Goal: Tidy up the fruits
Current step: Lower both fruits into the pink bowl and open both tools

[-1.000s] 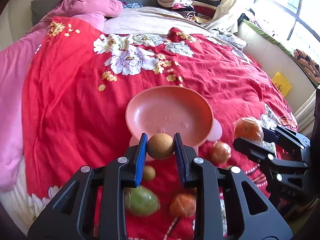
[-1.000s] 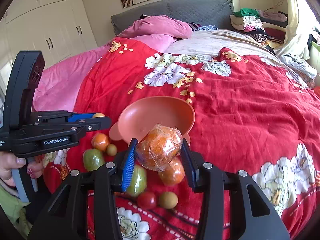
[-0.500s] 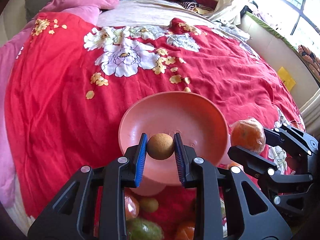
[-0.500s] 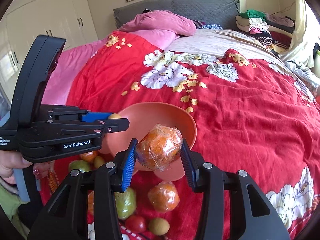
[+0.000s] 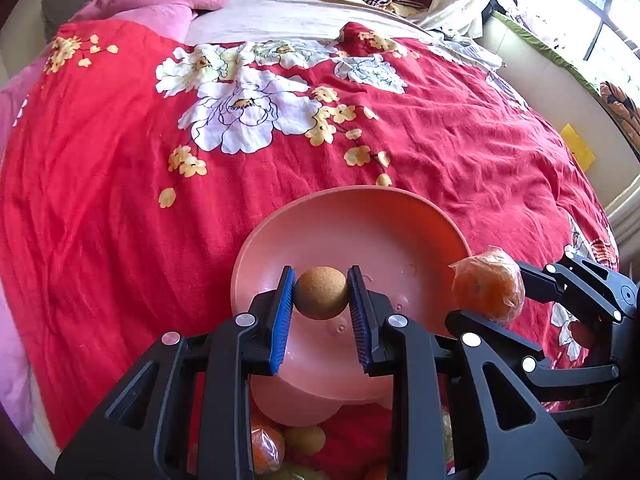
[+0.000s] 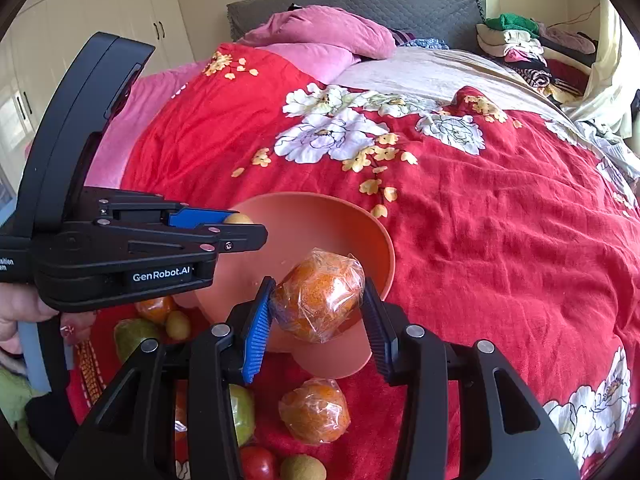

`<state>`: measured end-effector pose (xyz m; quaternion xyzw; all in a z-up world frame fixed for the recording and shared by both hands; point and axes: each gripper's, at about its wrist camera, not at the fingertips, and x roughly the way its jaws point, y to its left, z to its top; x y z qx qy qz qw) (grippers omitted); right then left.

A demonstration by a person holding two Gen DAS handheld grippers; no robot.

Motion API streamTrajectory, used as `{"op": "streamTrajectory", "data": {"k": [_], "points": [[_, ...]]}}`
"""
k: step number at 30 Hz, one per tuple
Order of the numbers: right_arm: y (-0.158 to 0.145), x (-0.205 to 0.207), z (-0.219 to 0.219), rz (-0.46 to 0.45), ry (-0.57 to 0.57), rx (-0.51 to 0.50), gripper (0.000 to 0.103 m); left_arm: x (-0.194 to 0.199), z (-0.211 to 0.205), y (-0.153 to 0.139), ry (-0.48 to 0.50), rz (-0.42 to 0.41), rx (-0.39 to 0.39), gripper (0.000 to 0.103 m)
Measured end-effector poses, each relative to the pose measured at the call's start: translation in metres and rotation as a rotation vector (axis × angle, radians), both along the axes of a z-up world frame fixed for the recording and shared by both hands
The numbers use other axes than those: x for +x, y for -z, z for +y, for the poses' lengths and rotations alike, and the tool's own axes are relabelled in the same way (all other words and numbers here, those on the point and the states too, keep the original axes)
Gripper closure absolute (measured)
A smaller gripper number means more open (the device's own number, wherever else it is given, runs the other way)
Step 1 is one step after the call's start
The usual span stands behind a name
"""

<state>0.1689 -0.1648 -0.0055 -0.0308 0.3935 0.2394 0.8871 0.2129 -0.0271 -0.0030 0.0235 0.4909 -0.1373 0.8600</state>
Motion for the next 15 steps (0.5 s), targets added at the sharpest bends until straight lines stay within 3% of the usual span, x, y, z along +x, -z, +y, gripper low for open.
{"op": "streamTrajectory", "data": {"k": [15], "points": [[0.016, 0.001, 0.004, 0.012, -0.011, -0.025, 0.059, 0.004, -0.002, 0.012, -0.001, 0.024, 0.0, 0.084]]}}
